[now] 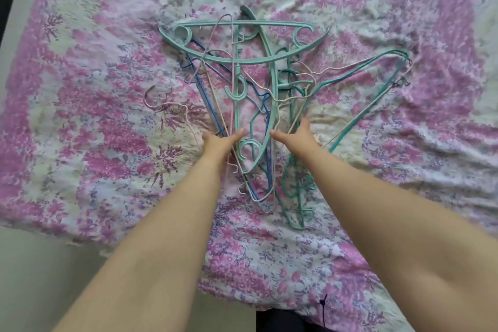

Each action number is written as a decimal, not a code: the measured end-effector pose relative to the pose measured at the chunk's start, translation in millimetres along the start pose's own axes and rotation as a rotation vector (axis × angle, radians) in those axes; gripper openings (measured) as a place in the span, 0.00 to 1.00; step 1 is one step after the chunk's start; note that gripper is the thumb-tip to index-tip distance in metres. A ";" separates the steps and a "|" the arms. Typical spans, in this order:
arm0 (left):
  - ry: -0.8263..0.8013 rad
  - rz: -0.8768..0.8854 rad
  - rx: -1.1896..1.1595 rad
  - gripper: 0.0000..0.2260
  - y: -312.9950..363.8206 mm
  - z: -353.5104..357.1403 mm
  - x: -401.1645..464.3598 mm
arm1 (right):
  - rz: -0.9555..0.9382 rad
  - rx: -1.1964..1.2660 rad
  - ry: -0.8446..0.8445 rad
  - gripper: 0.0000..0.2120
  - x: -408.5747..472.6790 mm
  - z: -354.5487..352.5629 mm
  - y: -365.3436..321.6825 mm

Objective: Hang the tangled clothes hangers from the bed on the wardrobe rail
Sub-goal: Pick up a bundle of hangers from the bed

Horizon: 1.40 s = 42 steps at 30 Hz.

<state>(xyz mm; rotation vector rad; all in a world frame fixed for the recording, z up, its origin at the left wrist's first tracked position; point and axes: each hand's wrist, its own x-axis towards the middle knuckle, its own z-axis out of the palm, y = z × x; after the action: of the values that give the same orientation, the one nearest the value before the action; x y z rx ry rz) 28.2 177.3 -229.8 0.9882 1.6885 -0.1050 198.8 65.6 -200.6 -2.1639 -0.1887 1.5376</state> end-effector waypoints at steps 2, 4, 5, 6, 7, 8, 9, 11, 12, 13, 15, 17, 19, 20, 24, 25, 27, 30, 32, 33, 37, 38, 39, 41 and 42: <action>0.050 -0.069 -0.136 0.50 -5.7 5.9 -6.1 | -0.009 0.040 -0.024 0.51 -5.0 0.3 0.9; 0.014 -0.131 -0.189 0.46 -11.2 11.7 -18.9 | -0.006 0.084 -0.061 0.51 -12.5 3.3 3.6; -0.039 -0.144 -0.202 0.40 -14.2 15.3 -25.9 | -0.007 0.087 -0.075 0.51 -16.5 6.0 6.3; -0.090 -0.147 -0.216 0.31 -18.0 18.3 -31.4 | -0.014 0.089 -0.082 0.50 -21.7 9.2 9.7; -0.150 -0.160 -0.247 0.22 -19.9 20.1 -39.4 | -0.039 0.094 -0.075 0.48 -28.5 12.2 12.0; -0.228 -0.184 -0.301 0.15 -20.7 21.4 -49.3 | -0.069 0.107 -0.058 0.43 -34.5 15.2 14.4; -0.305 -0.209 -0.372 0.11 -22.2 20.8 -57.1 | -0.104 0.122 -0.041 0.37 -41.1 16.8 16.0; -0.396 -0.237 -0.510 0.08 -26.1 19.0 -72.5 | -0.130 0.147 -0.043 0.28 -52.8 18.1 21.4; -0.426 -0.237 -0.544 0.06 -28.8 17.6 -79.1 | -0.137 0.153 -0.052 0.25 -58.6 18.1 25.4; -0.459 -0.229 -0.562 0.05 -31.8 14.8 -86.7 | -0.144 0.152 -0.064 0.24 -67.5 17.1 28.1; -0.514 -0.189 -0.583 0.07 -36.2 10.3 -104.6 | -0.151 0.141 -0.084 0.24 -86.9 14.2 34.3; -0.549 -0.151 -0.627 0.09 -40.5 7.2 -118.8 | -0.162 0.129 -0.106 0.24 -107.9 11.2 37.6; -0.573 -0.130 -0.690 0.10 -42.4 3.3 -139.7 | -0.178 0.076 -0.111 0.22 -127.5 9.5 38.4; -0.582 -0.127 -0.717 0.11 -43.1 1.4 -151.5 | -0.176 0.063 -0.112 0.21 -134.4 9.5 38.6; -0.565 -0.106 -0.807 0.11 -48.6 -6.7 -192.8 | -0.155 -0.011 -0.053 0.21 -159.6 14.0 32.9; -0.546 -0.095 -0.821 0.11 -49.9 -9.0 -201.4 | -0.148 -0.020 -0.030 0.21 -163.2 14.5 31.9; -0.502 -0.074 -0.851 0.10 -52.2 -11.3 -217.8 | -0.109 0.021 -0.011 0.15 -167.1 15.6 32.2; -0.402 -0.070 -0.863 0.11 -55.2 -15.4 -243.2 | -0.068 0.052 -0.004 0.11 -174.1 17.6 38.8; -0.345 -0.061 -0.826 0.12 -57.9 -19.7 -259.2 | -0.097 0.011 -0.040 0.12 -183.4 19.5 42.8; -0.325 -0.052 -0.800 0.12 -58.8 -22.7 -267.3 | -0.131 -0.009 -0.071 0.12 -191.8 20.2 42.2; -0.273 -0.004 -0.842 0.08 -56.7 -38.5 -288.7 | -0.249 -0.088 -0.215 0.17 -218.9 32.7 38.6; -0.293 0.027 -0.903 0.05 -54.0 -41.9 -292.6 | -0.259 -0.054 -0.255 0.20 -222.0 37.7 36.9; -0.325 0.051 -0.972 0.05 -50.3 -44.8 -298.4 | -0.269 -0.024 -0.297 0.23 -221.7 43.0 37.1; -0.382 0.058 -1.056 0.11 -46.4 -49.9 -304.1 | -0.306 0.021 -0.389 0.25 -222.9 50.1 33.9; -0.380 0.062 -1.079 0.11 -45.2 -51.6 -305.4 | -0.332 0.052 -0.434 0.23 -230.2 48.8 27.5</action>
<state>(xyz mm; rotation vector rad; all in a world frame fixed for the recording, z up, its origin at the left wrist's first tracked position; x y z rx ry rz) -31.8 7.6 26.3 0.1714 1.0924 0.5740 66.6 -30.4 -29.1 -1.6306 -0.6087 1.7612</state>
